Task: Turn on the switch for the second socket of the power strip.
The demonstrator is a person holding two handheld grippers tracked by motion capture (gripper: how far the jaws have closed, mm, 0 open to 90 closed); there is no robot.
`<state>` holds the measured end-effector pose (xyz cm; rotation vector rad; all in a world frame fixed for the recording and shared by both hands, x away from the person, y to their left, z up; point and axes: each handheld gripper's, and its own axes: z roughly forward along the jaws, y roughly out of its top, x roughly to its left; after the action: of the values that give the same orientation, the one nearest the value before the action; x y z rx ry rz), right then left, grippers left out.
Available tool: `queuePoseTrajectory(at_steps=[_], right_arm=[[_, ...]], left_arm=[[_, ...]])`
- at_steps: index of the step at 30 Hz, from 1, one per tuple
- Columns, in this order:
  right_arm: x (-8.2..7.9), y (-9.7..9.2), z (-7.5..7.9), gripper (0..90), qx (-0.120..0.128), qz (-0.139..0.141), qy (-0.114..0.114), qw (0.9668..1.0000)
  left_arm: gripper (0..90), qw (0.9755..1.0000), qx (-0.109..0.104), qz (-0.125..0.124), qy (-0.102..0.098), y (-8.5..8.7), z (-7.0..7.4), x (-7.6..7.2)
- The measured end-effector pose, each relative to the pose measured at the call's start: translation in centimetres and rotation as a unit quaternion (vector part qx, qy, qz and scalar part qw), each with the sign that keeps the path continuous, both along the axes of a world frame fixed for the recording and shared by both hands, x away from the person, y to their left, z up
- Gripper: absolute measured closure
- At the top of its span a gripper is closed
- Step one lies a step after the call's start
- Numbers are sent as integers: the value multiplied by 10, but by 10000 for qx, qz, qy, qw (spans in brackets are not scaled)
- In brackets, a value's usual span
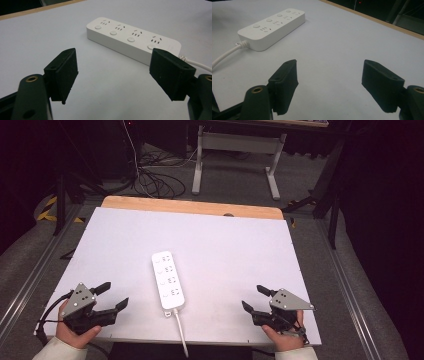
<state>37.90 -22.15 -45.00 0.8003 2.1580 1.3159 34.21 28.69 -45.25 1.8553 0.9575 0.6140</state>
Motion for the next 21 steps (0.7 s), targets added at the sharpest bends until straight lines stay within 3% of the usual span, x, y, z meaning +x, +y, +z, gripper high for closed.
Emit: queuePoseTrajectory(at_steps=[15,21], right_arm=[[0,1,-1,297,-17,22,2,10000],[0,1,-1,297,-19,22,0,10000]], left_arm=[[251,9998,136,23,-142,1,3,-2],[231,9999,-99,48,-7,1,4,-1]])
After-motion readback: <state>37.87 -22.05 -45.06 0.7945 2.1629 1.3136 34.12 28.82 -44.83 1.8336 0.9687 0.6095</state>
